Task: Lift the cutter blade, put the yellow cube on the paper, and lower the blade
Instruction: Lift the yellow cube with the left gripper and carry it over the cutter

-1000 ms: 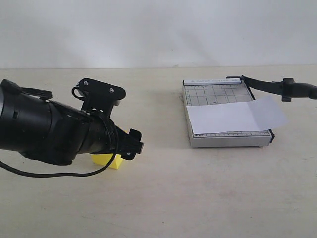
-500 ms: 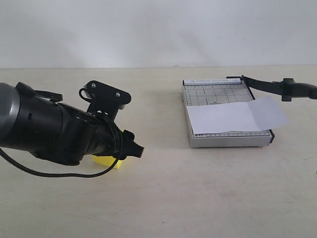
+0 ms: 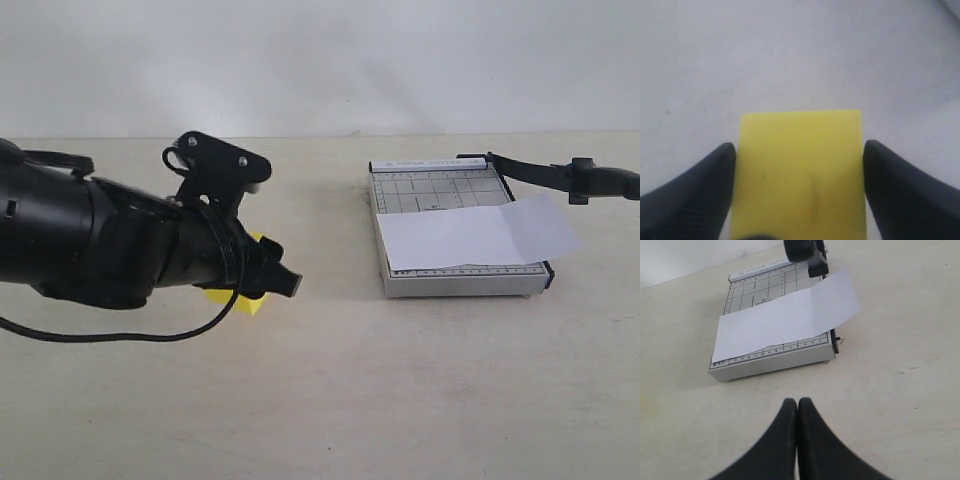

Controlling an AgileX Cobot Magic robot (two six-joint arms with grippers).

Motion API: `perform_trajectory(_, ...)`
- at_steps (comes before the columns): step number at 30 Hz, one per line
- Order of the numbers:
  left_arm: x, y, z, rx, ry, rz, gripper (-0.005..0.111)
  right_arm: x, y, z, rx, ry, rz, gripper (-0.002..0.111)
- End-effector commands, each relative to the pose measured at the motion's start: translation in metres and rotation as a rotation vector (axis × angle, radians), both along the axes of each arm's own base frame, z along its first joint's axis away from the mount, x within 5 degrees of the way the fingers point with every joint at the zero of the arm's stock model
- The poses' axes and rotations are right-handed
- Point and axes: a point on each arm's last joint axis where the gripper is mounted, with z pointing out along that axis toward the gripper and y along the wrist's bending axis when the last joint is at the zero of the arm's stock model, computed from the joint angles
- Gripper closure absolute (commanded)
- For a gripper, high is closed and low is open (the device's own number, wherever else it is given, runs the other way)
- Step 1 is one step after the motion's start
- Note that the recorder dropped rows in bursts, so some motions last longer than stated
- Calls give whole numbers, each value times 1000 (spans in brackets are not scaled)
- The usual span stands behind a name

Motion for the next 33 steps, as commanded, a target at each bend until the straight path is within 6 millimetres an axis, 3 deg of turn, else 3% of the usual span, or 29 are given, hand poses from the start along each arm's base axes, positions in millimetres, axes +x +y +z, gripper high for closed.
perform_trajectory(1,5,-5,29,-33,-78,-38,102,0,-1,0,-9,-6,-4,108)
perform_trajectory(10,16,-37,52,-90,-142,-172,102,0,-1,0,-7,-7,-10,108)
perform_trajectory(24,50,-81,50,-123,-188,-208,102,0,-1,0,-8,-8,-12,108)
perform_trajectory(33,62,-115,46,-148,-214,-266,102,1,-4,1,-15,-22,-41,108)
